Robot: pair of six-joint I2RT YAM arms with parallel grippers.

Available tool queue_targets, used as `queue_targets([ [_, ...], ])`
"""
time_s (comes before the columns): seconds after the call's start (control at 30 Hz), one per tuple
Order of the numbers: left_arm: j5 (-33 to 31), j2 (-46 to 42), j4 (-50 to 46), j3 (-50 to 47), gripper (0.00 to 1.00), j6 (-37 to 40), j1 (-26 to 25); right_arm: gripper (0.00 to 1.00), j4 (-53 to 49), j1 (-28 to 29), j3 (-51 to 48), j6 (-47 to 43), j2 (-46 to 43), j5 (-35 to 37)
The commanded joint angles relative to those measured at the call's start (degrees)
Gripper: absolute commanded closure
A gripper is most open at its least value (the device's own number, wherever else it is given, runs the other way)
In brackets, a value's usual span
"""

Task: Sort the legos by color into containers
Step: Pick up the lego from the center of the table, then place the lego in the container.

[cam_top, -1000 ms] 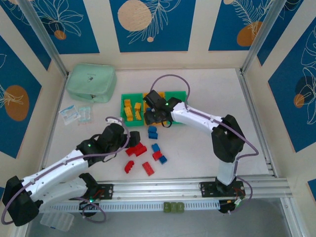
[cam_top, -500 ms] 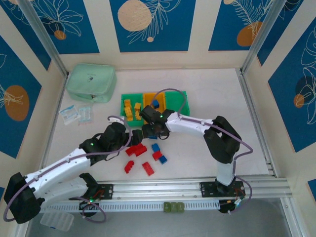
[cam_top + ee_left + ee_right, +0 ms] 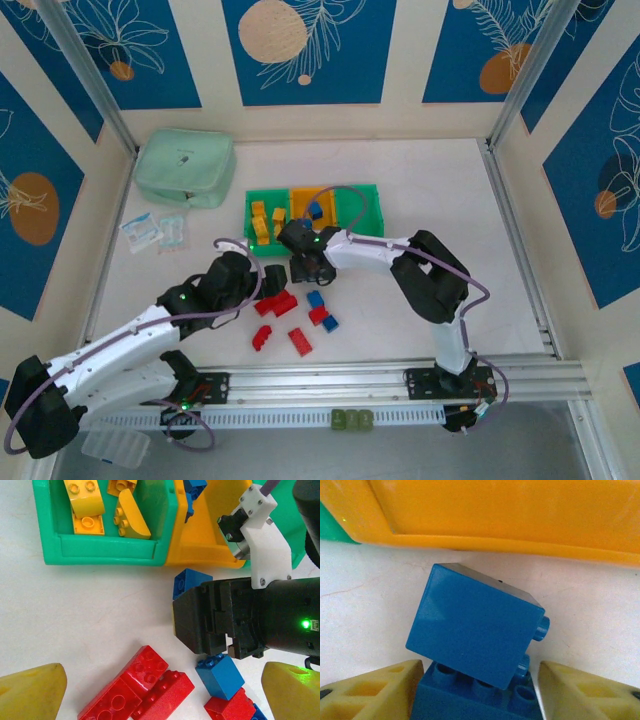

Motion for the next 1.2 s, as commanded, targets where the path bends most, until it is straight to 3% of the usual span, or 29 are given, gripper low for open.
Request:
queue_targets([
  [0.0,-0.04,-0.48,0.39,-0.64,0.01,-0.24,0.72,0.42,-0.10,0.65,1.29,-0.25,0.09,1.60],
  [0.3,0.40,-1.53,-0.20,-0.28,0.01,0.41,1.13,0.56,-1.53,0.64,-0.13,-1.31,-4.91,2.37],
  [0.63,1.85,1.09,0.15,2.65,0.01,2.67,1.39,0.56,-3.35,-0.38,0.20,-6.11,-13.26,5.45],
  [1.17,3.74,7.47,3.21,6.47,0.01,5.50,2.99,0.55,-3.94,-9.62,19.09,-18.31,2.69,4.06],
])
